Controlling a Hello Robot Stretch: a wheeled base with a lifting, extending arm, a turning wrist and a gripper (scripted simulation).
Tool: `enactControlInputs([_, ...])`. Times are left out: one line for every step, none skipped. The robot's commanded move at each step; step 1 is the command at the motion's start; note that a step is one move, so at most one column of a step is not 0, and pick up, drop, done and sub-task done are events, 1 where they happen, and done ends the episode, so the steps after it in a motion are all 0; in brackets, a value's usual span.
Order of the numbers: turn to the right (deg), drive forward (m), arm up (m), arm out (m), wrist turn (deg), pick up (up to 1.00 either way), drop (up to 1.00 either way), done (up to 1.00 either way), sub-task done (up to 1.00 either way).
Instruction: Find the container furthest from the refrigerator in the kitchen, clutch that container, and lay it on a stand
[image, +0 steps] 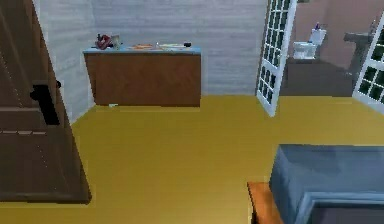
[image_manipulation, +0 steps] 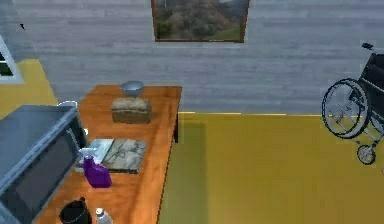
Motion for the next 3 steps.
enactControlInputs([0.0, 0.9, 0.0, 0.0, 0.0, 0.0, 0.0, 0.0, 0.0])
enactControlInputs([36.0, 0.0, 0.0, 0.0, 0.0, 0.0, 0.0, 0.0, 0.0])
enactControlInputs([0.0, 0.25, 0.0, 0.0, 0.0, 0.0, 0.0, 0.0, 0.0])
